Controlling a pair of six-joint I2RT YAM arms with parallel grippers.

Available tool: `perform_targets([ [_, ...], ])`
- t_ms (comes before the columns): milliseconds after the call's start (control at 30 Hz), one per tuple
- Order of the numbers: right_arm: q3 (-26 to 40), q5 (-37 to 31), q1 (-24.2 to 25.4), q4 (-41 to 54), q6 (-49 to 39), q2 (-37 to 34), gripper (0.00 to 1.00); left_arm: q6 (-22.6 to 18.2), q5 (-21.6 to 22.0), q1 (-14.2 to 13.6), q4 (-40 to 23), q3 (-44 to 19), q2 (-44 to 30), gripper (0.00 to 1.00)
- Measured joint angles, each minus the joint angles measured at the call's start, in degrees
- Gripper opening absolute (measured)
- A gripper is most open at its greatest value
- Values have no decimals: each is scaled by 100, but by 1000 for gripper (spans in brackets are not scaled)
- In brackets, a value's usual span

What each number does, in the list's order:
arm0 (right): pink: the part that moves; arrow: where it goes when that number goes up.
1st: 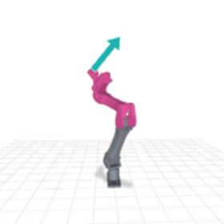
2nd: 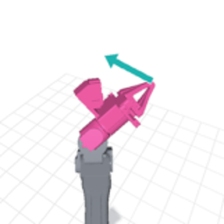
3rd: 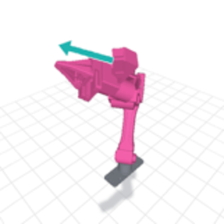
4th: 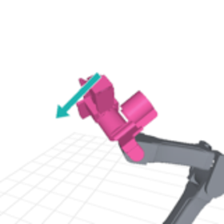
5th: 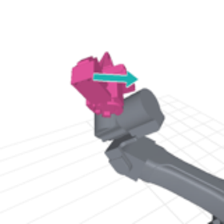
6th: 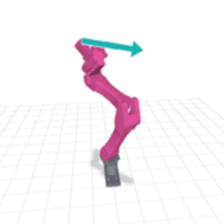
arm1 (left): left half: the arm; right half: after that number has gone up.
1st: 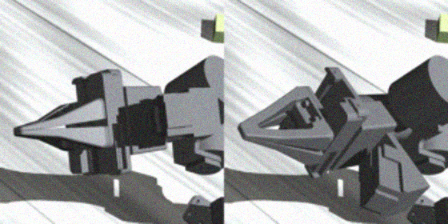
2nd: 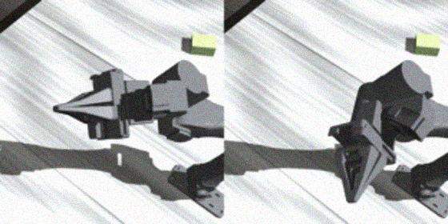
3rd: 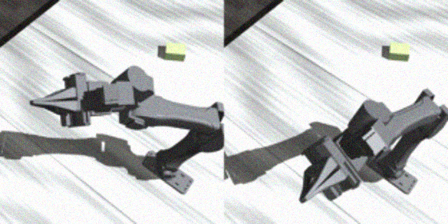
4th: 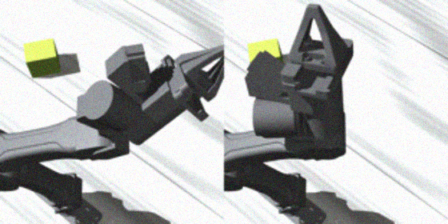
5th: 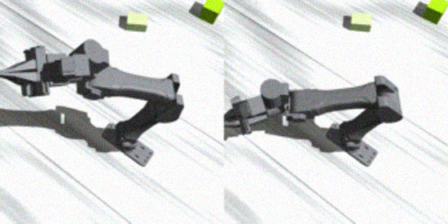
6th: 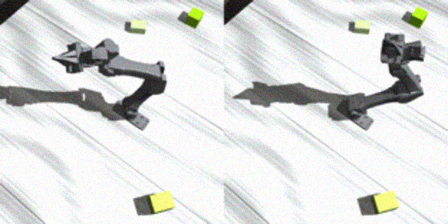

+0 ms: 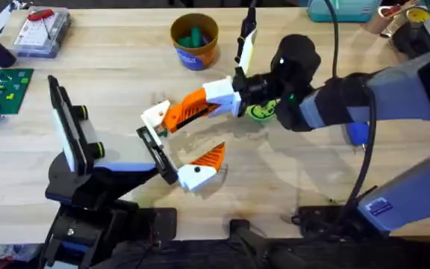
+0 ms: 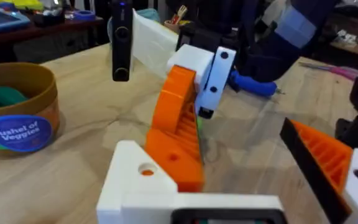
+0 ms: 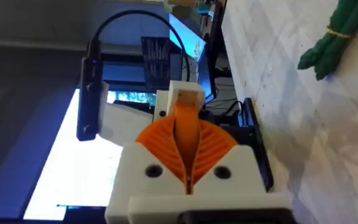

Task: Pick up the gripper from the table and insert it into the empty holder that is missing its gripper. Then pick up a screw, insert it into the mounting hole, and use the screwdriver to tighten it. Finally, clean up the table by picking up the vegetable and placing it into the bucket.

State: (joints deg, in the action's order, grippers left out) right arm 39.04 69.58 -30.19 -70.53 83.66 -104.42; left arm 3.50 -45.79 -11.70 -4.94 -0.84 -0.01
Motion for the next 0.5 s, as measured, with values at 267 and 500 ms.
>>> perform_targets([
  [267, -108, -490, -139, -35, 37, 0, 17, 249, -152, -40, -8, 0, 0, 989],
  [500, -108, -587, -261, -34, 37, 1, 17, 280, -165, -42, -9, 0, 0, 989],
])
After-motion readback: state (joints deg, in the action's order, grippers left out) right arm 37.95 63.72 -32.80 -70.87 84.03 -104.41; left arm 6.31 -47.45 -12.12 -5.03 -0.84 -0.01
